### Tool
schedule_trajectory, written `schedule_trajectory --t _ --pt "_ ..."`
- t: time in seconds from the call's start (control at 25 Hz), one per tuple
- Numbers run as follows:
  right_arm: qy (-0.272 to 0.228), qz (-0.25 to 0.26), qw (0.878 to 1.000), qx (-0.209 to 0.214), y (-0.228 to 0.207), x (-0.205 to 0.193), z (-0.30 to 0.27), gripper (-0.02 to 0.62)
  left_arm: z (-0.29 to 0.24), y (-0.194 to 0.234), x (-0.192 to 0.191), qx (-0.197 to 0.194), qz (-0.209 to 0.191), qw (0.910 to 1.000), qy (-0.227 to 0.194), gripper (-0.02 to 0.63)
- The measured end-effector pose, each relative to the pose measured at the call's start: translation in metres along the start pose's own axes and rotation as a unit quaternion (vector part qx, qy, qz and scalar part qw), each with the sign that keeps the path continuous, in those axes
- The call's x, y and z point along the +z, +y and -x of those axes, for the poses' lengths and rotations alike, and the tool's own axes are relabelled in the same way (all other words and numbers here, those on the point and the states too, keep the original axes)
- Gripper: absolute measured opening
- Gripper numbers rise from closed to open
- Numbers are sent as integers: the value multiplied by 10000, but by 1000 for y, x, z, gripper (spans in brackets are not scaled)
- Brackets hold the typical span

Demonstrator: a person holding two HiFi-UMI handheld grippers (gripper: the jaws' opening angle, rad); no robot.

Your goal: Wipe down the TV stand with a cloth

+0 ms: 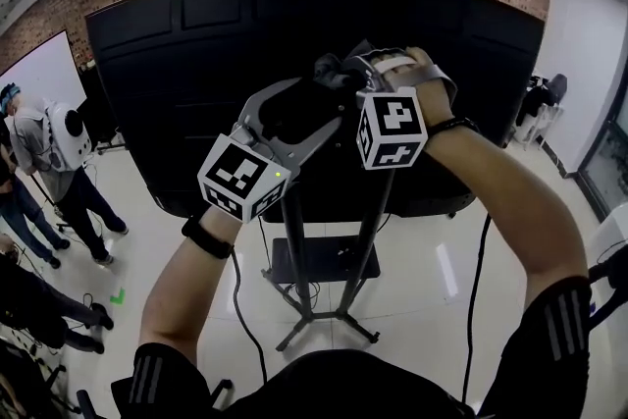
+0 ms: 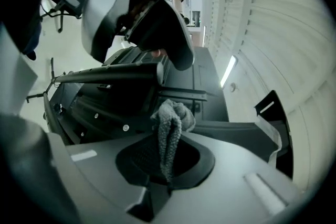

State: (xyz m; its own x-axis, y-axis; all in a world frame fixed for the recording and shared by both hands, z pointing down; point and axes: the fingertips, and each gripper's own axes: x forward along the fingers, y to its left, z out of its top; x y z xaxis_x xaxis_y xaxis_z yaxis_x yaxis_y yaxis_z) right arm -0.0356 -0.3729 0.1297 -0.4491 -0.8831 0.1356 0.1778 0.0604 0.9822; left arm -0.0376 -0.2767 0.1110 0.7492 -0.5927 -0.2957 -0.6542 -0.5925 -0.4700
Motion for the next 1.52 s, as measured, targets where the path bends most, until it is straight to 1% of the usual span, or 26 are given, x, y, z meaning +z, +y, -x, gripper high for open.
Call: schedule_trajectory --t 0.2,0.32,0.52,0.68,0.92,1.04,1.16,1.52 --pt "252 431 9987 107 33 3 -7 21 9 -7 -23 48 173 9998 96 311" --pt "422 678 9968 96 50 4 -11 21 16 -14 -32 84 174 9997 117 311" --pt "517 992 9936 147 84 10 -17 21 28 -22 -56 153 254 9992 256 311" --pt "541 1147 9916 260 109 14 -21 21 36 -27 -77 231 309 9986 375 311" --pt "628 1495 9861 354 146 22 -25 21 43 -39 -101 224 619 9964 528 308" --pt "637 1539 9851 427 166 25 -28 21 46 -47 -111 192 720 9955 593 308" --pt "621 1460 9857 569 187 29 -31 21 53 -50 -123 215 811 9939 715 308" --pt "626 1359 9854 816 245 37 -40 21 67 -68 -155 246 1186 9893 814 308"
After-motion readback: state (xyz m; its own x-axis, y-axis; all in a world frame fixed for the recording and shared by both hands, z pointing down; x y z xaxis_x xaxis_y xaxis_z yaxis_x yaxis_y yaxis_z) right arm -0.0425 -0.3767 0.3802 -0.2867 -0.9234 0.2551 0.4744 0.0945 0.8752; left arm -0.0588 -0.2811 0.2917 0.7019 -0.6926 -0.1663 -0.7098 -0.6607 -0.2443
